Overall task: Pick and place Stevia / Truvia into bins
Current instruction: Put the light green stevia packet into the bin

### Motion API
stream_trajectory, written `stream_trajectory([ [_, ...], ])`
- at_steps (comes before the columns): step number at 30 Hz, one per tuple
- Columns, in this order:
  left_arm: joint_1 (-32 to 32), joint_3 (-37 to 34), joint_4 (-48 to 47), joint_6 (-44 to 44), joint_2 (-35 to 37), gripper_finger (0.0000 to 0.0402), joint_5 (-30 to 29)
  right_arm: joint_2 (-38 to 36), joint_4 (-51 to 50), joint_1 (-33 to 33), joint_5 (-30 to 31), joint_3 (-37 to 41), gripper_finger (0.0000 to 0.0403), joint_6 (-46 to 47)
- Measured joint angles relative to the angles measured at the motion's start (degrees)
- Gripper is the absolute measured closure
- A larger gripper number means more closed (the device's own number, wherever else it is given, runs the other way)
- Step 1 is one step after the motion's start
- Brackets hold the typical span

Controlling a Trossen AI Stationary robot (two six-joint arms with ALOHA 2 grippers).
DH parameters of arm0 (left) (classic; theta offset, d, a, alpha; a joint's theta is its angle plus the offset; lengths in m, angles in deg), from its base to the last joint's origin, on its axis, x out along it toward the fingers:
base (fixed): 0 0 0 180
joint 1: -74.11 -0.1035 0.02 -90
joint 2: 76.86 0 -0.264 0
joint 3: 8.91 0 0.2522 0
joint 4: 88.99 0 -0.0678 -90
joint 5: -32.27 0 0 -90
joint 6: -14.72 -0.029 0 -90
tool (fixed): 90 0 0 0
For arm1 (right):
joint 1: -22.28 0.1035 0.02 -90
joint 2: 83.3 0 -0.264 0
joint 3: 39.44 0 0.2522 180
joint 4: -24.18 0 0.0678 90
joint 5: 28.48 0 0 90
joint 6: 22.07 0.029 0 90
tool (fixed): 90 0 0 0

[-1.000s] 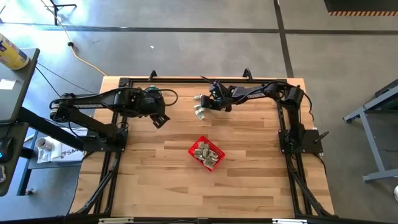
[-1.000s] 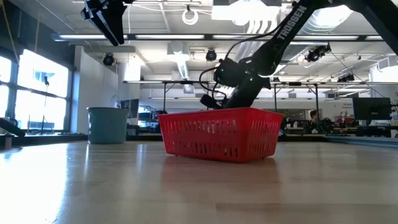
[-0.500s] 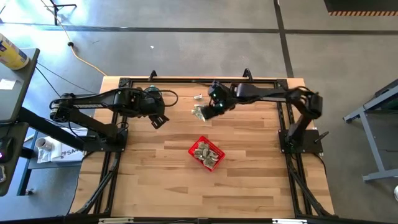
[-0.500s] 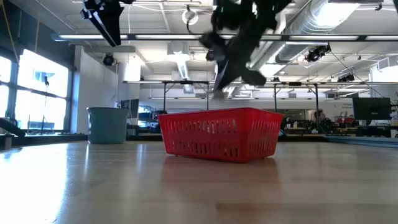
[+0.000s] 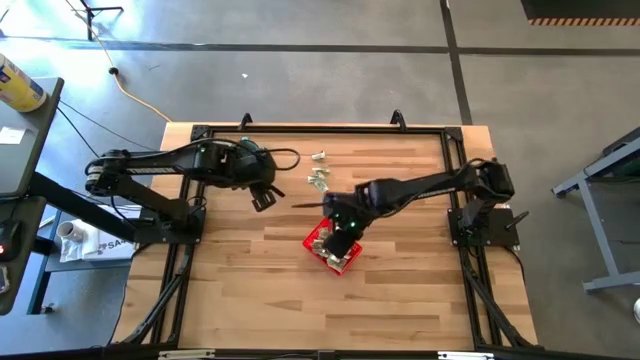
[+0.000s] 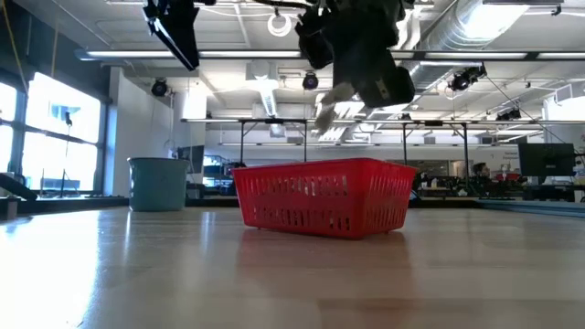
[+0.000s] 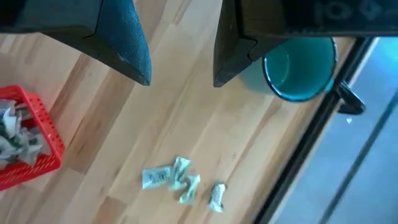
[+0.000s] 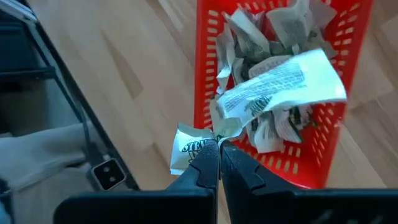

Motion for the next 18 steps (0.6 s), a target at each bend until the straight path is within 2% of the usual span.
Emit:
stream_trajectory([
  [3, -0.35, -0.02, 0.28, -0.29, -1.73, 0.0195, 1.31, 1.45, 1.55, 0.77, 1.30, 0.01, 0.0400, 0.10],
  [9, -0.29, -0.04, -1.65, -0.24, -3.33, 0.0195, 2.90, 1.74, 0.22, -0.10, 11.52, -0.01, 0.0401, 0.27],
  [18, -0.29, -0.02, -3.18, 1.56, -3.74, 0.0195, 3.69, 1.26, -9.13, -9.99, 18.15, -0.03, 0.0402, -7.13],
])
